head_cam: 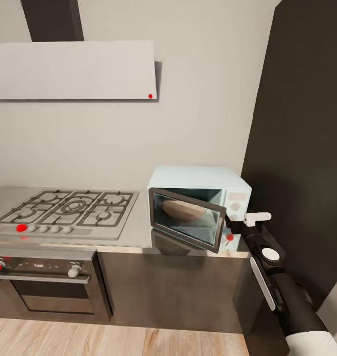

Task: In the kitchen, take the popcorn bag from the countertop, put it into the microwave, and heat it until the popcorn is cooked so the cooked popcorn ends up inside the bag.

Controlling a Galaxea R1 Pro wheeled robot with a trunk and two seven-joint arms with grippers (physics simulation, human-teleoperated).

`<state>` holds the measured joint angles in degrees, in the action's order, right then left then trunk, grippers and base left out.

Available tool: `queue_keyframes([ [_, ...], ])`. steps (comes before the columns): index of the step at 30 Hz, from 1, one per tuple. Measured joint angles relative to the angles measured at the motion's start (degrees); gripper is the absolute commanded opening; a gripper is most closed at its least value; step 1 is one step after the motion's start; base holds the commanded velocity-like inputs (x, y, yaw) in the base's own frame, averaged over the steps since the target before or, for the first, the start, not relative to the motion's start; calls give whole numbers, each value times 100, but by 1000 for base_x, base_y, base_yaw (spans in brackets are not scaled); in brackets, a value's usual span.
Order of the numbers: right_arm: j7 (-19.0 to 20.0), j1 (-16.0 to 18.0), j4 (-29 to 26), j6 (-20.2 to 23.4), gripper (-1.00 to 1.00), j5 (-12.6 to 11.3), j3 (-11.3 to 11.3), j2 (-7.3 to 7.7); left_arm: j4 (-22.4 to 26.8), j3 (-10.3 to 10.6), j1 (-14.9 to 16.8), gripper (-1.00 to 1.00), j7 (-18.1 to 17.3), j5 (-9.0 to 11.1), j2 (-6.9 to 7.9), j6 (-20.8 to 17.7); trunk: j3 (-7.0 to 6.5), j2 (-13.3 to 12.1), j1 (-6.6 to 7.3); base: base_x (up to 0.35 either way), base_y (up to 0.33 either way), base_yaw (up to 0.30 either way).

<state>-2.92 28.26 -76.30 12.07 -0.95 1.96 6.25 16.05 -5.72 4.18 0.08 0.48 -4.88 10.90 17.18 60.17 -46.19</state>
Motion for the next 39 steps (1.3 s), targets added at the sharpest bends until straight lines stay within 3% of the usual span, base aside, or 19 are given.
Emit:
queue_keyframes([
  [11,71,0,-1,7,100,-9,17,-3,2,6,0,100,0,-2,0,0,0,0,-1,40,-31,0],
  [13,296,3,-9,79,100,22,12,6,6,7,-2,100,0,1,0,-1,-1,1,-1,0,0,0],
  [17,1260,8,-12,357,100,2,-319,20,5,7,-1,100,0,0,0,-1,0,0,-1,0,0,0],
  [19,1558,9,-16,417,100,1,-399,20,8,7,-1,100,0,0,0,-1,0,0,-1,0,0,0],
  [22,1687,10,-17,443,100,0,-372,26,6,7,-1,100,0,-1,0,-1,0,0,-1,0,0,0],
  [24,1744,9,-18,453,100,-29,-193,21,3,8,0,100,0,-2,0,0,0,0,-1,0,0,0],
  [26,1805,9,-20,458,100,-33,-177,22,1,8,0,100,0,-1,0,0,0,0,-1,0,0,0],
  [34,2978,16,-33,606,100,-26,-193,24,3,8,0,100,0,0,0,0,0,0,-1,0,0,0],
  [39,3071,11,-72,616,100,-18,-168,26,4,7,0,100,0,0,2,0,0,0,-1,-12,10,0],
])
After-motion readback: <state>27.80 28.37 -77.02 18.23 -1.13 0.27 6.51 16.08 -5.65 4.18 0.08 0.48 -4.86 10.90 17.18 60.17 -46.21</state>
